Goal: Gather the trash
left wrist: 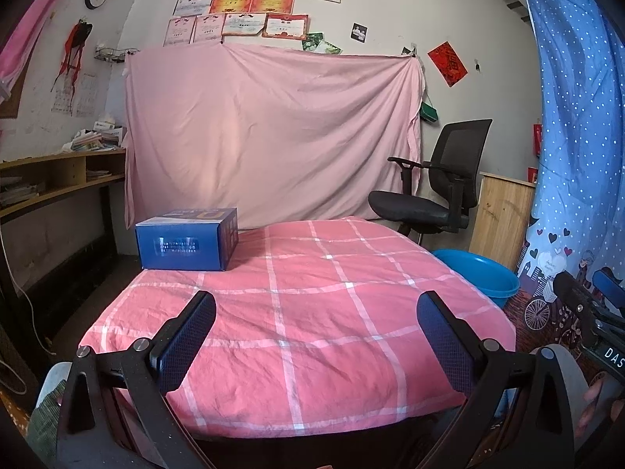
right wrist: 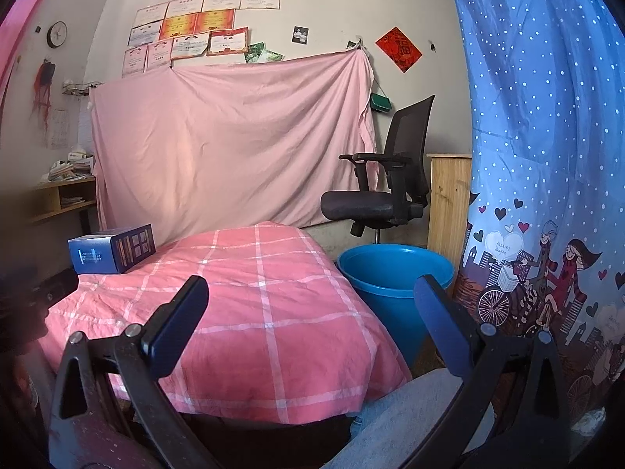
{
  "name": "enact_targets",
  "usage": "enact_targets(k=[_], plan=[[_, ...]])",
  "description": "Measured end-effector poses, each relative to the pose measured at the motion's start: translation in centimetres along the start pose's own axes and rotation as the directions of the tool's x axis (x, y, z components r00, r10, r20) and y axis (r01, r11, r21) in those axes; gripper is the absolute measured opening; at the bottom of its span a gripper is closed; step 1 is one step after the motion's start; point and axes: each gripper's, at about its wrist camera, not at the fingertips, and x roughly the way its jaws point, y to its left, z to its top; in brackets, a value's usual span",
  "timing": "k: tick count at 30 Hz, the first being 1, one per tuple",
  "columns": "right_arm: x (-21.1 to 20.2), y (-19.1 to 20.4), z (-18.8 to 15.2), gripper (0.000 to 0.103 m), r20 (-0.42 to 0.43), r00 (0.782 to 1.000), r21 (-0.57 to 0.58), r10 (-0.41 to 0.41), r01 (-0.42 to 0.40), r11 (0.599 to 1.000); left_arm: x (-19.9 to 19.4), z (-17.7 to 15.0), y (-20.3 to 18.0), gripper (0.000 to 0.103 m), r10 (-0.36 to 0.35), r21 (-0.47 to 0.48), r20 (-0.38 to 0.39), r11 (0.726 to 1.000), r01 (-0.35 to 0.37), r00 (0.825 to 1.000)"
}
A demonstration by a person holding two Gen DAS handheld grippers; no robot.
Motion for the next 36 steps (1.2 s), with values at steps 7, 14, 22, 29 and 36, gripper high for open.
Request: enact_targets(k=[7, 14, 22, 29, 36], plan=[[0.08, 0.08, -0.07, 0.103, -0.005, 1.000, 0.001, 0.001, -0.001, 1.000, -0.10, -0.05, -0.21, 0.101, 0.000, 0.001, 0.004, 1.000, 0.000, 1.000], [0.10, 0.19, -0.12, 0.103, -0.005, 1.000, 0.001, 0.001, -0.001, 1.000, -0.11, -0.09, -0.27, 0.101, 0.000, 0.001, 0.004, 1.000, 0.000, 1.000], [0.08, 0.27, -0.11, 0.103, -0.006, 1.000, 0.001, 0.000, 0.000, 1.000, -0.10, -0.11, -0.26, 0.101, 0.000, 0.003, 0.005, 1.000, 0.000, 1.000], [0.08, 0.28, -0.11, 0.103, -0.006, 1.000, 0.002, 0.000, 0.000, 1.000, -0.20, -0.06, -0.24, 0.101, 0.000, 0.004, 0.006, 1.000, 0.000, 1.000], [0.09, 0.26, -0.10, 0.103, -0.005, 1.000, 0.002, 0.000, 0.000, 1.000, -0.23, -0.05, -0.22, 0.101, -0.001, 0.005, 0.007, 1.000, 0.001, 1.000]])
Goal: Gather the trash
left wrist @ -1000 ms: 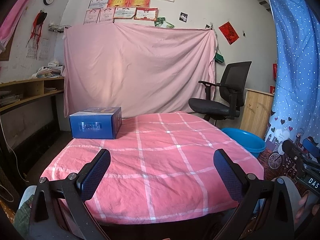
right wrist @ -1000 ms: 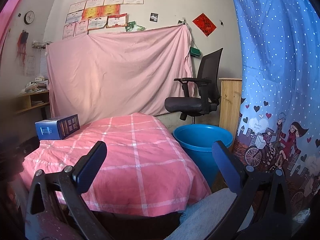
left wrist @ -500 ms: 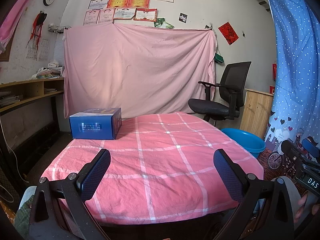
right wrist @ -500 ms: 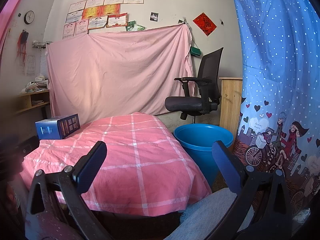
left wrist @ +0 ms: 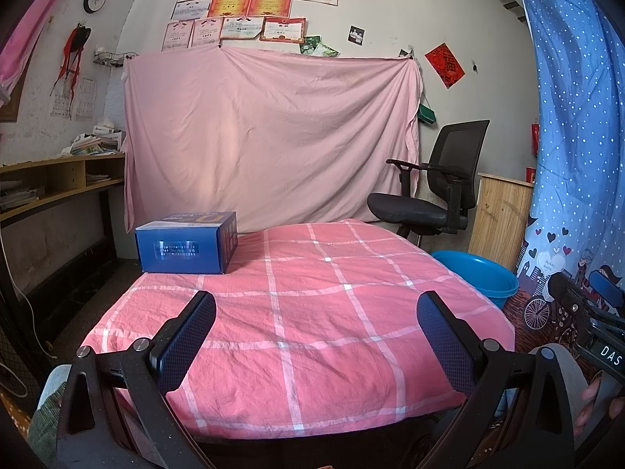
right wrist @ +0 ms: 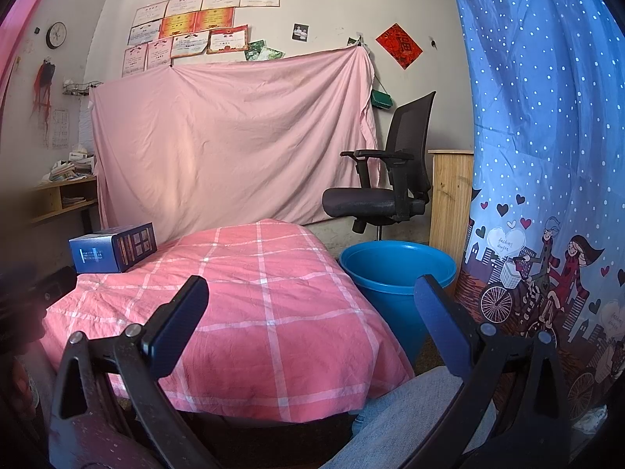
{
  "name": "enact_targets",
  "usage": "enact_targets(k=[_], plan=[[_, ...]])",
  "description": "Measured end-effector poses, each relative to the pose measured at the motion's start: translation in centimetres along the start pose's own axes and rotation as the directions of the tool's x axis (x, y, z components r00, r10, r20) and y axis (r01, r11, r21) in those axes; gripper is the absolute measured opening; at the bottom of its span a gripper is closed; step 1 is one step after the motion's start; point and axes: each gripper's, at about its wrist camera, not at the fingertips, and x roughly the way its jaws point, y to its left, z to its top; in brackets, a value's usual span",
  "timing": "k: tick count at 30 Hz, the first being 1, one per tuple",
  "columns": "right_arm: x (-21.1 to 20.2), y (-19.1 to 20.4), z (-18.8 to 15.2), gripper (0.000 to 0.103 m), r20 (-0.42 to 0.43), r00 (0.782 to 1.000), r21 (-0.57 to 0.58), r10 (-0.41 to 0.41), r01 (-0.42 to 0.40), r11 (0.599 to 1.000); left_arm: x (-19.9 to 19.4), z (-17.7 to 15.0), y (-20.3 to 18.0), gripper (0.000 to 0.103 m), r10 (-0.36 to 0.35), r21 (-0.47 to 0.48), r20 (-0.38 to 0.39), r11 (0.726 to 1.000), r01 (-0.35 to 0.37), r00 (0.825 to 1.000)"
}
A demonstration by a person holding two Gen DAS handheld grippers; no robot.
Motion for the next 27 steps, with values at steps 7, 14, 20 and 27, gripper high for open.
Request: enact_targets(k=[7, 14, 20, 27], plan=[[-0.02, 0.02, 0.03, 0.103, -0.001, 1.000, 0.000, 0.000, 0.000, 1.000, -0.03, 0.23, 0.14, 0.101, -0.002, 0.003, 0.001, 1.000, 0.002, 1.000], [0.02, 0.18, -0.01, 0.103, -0.002, 1.000, 0.000, 0.000, 0.000, 1.000, -0.07, 0.13, -0.01, 0.101, -0.001, 0.003, 0.001, 1.000, 0.001, 1.000], [-0.01, 0.25, 0.02, 0.103, -0.001, 1.000, 0.001, -0.001, 0.001, 1.000, -0.06, 0.17, -0.02, 0.101, 0.000, 0.004, 0.001, 1.000, 0.000, 1.000], [-0.01, 0.24, 0.04, 0.103, -0.002, 1.000, 0.002, -0.001, 0.001, 1.000, -0.08, 0.10, -0.08, 0.101, -0.001, 0.004, 0.002, 1.000, 0.001, 1.000]])
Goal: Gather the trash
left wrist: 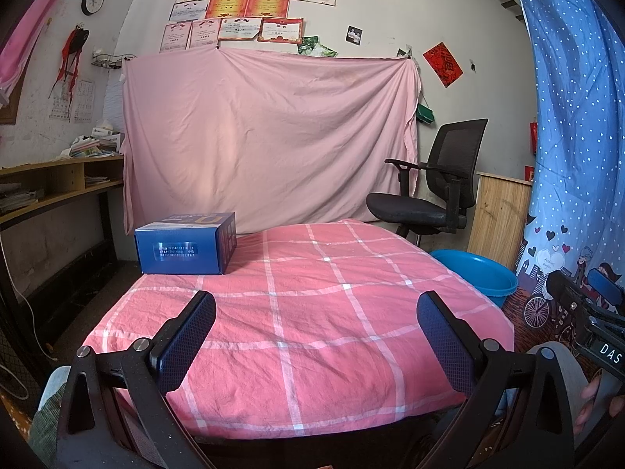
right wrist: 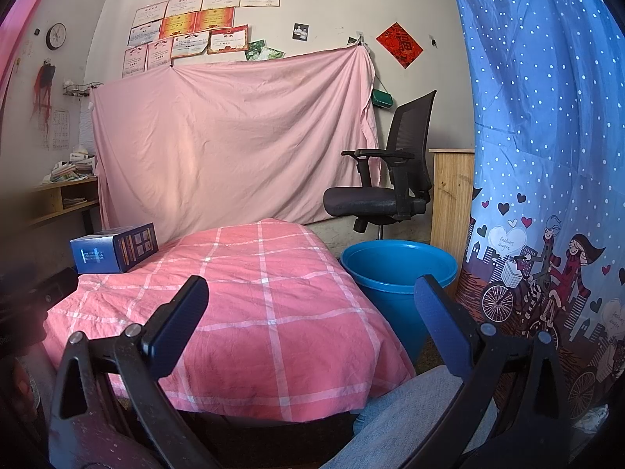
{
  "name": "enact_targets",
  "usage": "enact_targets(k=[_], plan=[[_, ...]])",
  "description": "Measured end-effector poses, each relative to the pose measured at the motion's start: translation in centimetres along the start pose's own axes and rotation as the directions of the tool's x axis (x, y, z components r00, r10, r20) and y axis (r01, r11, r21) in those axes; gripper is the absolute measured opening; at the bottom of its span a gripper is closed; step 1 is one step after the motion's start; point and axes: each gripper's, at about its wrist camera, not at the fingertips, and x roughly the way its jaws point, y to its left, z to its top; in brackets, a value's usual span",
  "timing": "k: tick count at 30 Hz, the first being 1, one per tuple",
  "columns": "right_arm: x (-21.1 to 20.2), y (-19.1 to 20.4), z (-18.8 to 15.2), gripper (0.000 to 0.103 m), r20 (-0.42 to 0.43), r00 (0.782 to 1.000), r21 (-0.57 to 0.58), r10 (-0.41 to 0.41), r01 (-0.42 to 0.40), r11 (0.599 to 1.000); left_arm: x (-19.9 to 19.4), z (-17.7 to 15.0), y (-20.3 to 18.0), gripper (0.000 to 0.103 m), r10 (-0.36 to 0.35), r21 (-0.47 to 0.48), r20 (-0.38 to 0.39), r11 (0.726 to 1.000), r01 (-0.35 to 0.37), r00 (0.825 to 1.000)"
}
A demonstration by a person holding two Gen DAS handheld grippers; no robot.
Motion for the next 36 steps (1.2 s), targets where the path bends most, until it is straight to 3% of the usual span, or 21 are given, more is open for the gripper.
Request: enact_targets(k=[36], plan=[[0.11, 0.72, -0.28, 0.103, -0.001, 1.000, 0.001, 0.002, -0.002, 1.000, 0.07, -0.03, 0.49, 0.101, 0.007, 0.003, 0.005, 1.000, -0.008, 1.000]])
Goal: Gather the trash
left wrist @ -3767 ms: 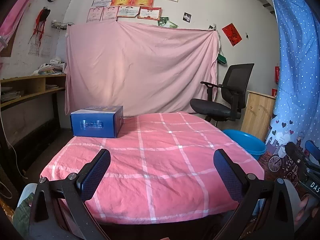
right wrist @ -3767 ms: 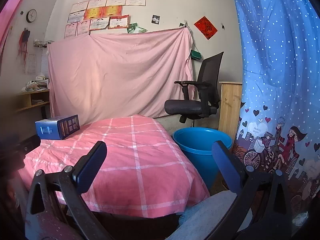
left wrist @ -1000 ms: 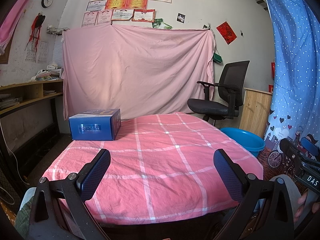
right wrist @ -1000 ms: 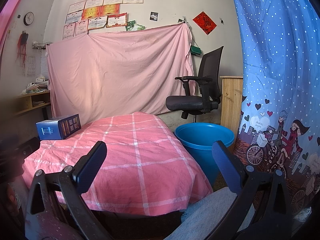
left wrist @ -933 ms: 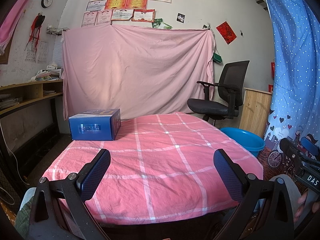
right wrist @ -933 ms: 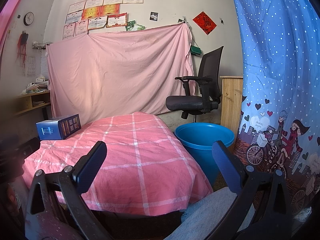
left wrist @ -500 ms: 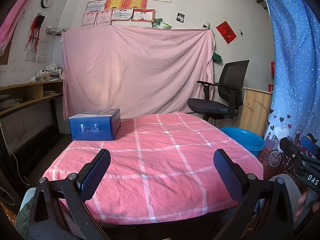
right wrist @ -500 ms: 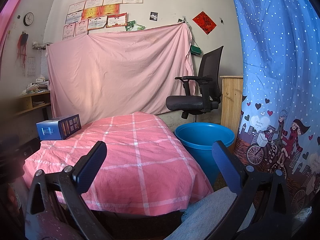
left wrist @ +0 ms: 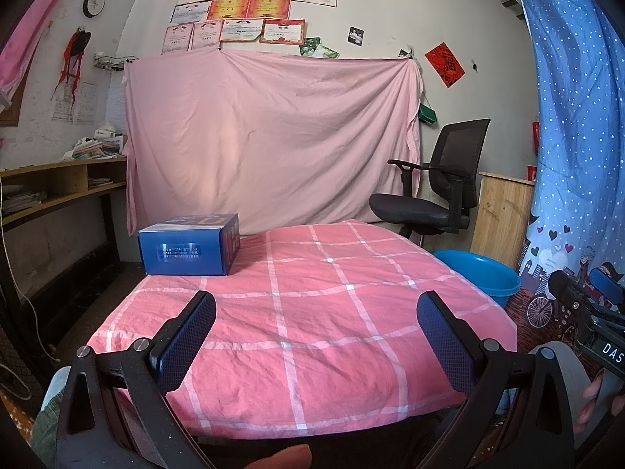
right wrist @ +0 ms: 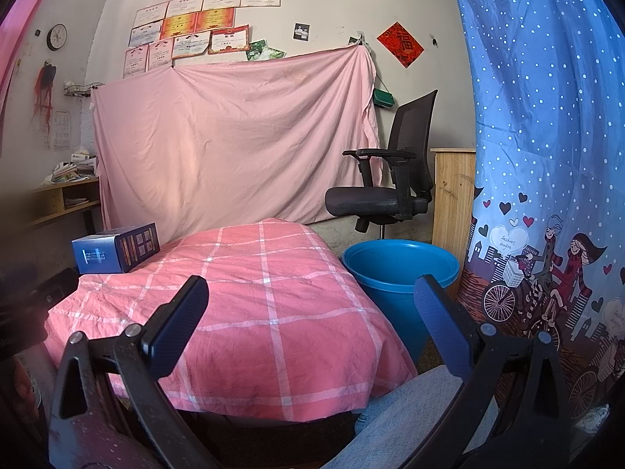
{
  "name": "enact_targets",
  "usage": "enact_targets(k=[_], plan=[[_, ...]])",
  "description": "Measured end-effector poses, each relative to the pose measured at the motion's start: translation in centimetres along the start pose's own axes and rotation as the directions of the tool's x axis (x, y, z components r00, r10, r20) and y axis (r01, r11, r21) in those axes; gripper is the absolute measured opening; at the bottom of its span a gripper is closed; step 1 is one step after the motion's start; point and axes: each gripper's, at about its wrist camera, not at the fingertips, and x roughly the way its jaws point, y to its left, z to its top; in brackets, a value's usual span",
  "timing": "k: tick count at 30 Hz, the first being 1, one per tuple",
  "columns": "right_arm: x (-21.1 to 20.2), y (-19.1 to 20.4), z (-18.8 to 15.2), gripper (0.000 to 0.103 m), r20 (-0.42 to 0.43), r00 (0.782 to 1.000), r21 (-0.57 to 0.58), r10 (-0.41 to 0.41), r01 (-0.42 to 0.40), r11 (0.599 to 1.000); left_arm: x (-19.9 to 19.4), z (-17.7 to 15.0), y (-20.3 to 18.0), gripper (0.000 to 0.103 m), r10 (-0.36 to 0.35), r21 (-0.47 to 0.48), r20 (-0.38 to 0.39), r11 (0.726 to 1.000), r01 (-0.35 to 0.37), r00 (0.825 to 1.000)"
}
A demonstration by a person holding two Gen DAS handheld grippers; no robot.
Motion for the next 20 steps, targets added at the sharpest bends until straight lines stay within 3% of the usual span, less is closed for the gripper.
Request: enact_targets(k=[20], plan=[[-0.11, 0.68, -0.03, 0.103, -0.004, 1.000, -0.001, 0.004, -0.004, 1.000, 0.07, -0.38, 0.59, 0.101, -0.001, 0.020, 0.003, 1.000, 0.001, 1.000]])
